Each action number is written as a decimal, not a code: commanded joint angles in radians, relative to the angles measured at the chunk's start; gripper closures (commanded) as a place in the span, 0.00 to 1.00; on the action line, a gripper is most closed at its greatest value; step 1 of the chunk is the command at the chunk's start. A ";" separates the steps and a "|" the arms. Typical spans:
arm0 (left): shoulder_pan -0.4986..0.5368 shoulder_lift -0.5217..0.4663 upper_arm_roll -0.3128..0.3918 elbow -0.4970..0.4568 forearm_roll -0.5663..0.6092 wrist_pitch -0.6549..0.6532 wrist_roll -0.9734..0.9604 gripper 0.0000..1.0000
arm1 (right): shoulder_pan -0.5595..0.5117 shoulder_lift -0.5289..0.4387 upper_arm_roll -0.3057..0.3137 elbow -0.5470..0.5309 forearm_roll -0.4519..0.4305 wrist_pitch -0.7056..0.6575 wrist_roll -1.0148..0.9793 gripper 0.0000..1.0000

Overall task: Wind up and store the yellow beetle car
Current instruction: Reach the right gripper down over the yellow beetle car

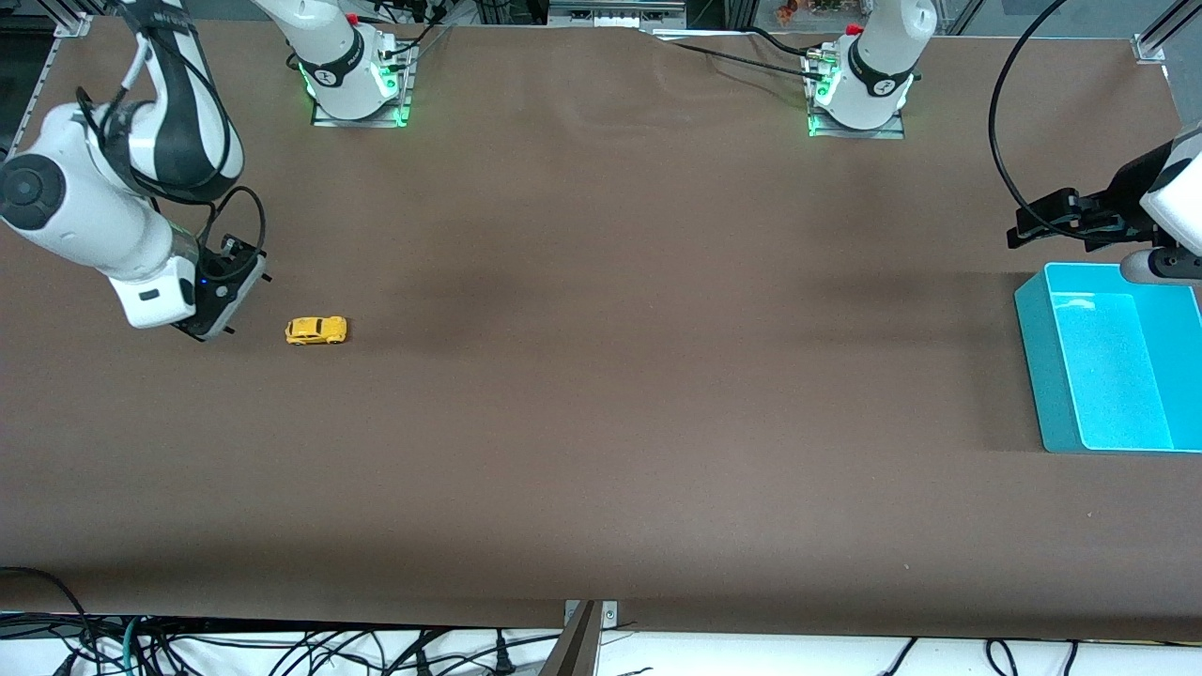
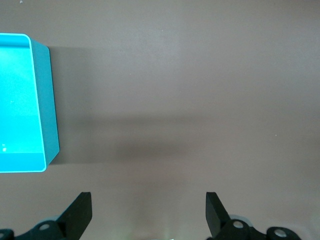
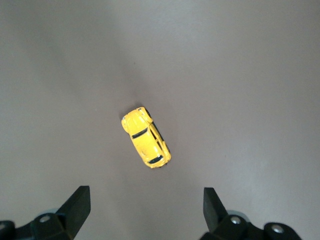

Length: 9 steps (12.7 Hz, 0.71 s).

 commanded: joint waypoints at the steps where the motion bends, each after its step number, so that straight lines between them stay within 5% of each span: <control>1: 0.004 -0.003 -0.002 0.003 0.015 0.007 0.022 0.00 | -0.014 0.073 0.009 -0.007 0.000 0.095 -0.219 0.00; 6: 0.004 -0.003 -0.002 0.003 0.014 0.007 0.022 0.00 | -0.014 0.129 0.014 -0.176 -0.002 0.375 -0.353 0.00; 9: 0.004 -0.003 -0.002 0.003 0.014 0.007 0.022 0.00 | -0.012 0.165 0.014 -0.188 -0.002 0.405 -0.395 0.00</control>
